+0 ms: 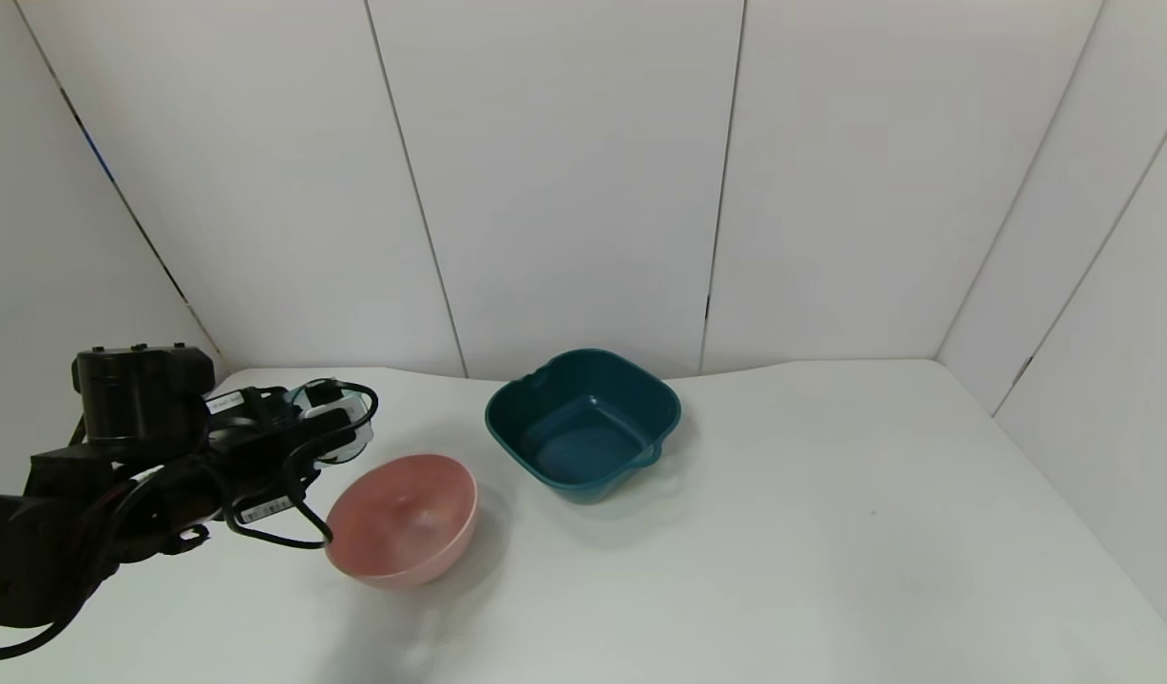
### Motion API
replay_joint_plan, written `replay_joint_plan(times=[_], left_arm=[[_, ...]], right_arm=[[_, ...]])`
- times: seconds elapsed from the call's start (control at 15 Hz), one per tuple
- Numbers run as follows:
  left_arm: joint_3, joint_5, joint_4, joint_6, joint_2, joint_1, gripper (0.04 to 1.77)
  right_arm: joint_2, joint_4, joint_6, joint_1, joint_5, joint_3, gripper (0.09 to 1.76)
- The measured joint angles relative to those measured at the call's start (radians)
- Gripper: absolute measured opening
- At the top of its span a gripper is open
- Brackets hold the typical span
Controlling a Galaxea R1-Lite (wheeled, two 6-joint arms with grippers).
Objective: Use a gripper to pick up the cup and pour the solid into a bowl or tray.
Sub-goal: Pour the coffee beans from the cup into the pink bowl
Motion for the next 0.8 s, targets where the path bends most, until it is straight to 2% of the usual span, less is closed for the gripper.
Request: replay_joint_plan(times=[0.2, 0.6, 0.8], left_arm=[[-0.003, 0.055, 0.0, 0.025, 0.001, -0.018, 1.31], [-0.007, 0.121, 0.032, 0.046, 0.008, -0.057, 1.31], [-0.007, 0.173, 0.033, 0.054, 0.011, -0.083, 1.31]], right_arm=[[0.0, 0.0, 0.0, 0.0, 0.0, 0.0, 1.71], [0.0, 0.0, 0.0, 0.0, 0.0, 0.0, 1.71], [0.0, 0.0, 0.0, 0.0, -0.001, 0.0, 1.71]])
